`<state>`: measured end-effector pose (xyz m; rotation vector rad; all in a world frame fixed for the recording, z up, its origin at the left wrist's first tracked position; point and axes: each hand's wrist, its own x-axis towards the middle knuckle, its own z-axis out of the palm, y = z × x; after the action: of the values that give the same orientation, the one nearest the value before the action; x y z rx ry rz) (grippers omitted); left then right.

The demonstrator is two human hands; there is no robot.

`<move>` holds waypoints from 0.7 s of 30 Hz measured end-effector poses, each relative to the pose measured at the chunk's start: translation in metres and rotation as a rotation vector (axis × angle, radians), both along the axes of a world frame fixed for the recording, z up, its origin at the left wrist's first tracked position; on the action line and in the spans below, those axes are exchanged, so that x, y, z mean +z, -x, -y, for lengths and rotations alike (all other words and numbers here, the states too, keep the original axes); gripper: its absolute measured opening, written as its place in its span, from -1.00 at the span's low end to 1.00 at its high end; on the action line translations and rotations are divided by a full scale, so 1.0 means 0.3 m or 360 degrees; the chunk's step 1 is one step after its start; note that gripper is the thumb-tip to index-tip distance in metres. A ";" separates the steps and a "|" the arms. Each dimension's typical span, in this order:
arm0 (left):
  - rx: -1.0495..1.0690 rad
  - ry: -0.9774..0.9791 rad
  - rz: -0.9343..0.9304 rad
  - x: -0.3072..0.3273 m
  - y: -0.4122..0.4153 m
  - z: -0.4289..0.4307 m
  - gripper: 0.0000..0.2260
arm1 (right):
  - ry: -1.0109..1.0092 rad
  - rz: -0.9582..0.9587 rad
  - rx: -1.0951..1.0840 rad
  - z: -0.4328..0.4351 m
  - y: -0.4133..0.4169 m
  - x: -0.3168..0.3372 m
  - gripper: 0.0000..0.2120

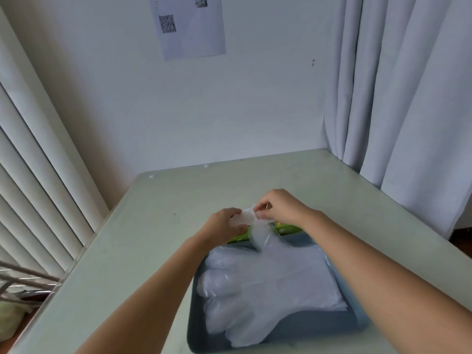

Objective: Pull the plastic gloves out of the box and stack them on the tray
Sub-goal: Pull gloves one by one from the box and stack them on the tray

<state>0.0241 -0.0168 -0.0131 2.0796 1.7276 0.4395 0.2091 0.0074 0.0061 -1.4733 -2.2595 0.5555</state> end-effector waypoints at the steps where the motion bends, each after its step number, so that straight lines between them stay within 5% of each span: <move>1: -0.0020 0.0036 0.0020 -0.012 -0.007 -0.017 -0.55 | 0.0020 -0.0007 -0.0028 -0.016 0.010 -0.015 -0.80; 11: -0.0105 0.0113 0.0213 -0.078 -0.007 -0.078 -0.50 | 0.0099 0.0081 -0.0081 -0.065 0.046 -0.025 -0.94; 14: -0.0121 0.0097 0.0232 -0.086 -0.005 -0.081 -0.51 | 0.0200 0.0217 -0.0255 -0.066 0.062 -0.029 -0.62; 16: -0.0127 0.0094 0.0251 -0.090 -0.004 -0.085 -0.51 | 0.0250 0.0310 -0.0324 -0.061 0.078 -0.023 -0.58; 21: -0.0144 0.0093 0.0278 -0.097 -0.003 -0.089 -0.52 | 0.0414 0.0030 -0.0309 -0.067 0.073 -0.029 -0.74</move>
<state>0.0251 0.0099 -0.0424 2.0054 1.5224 0.5203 0.1874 0.0275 -0.0027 -1.8054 -2.0877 0.8006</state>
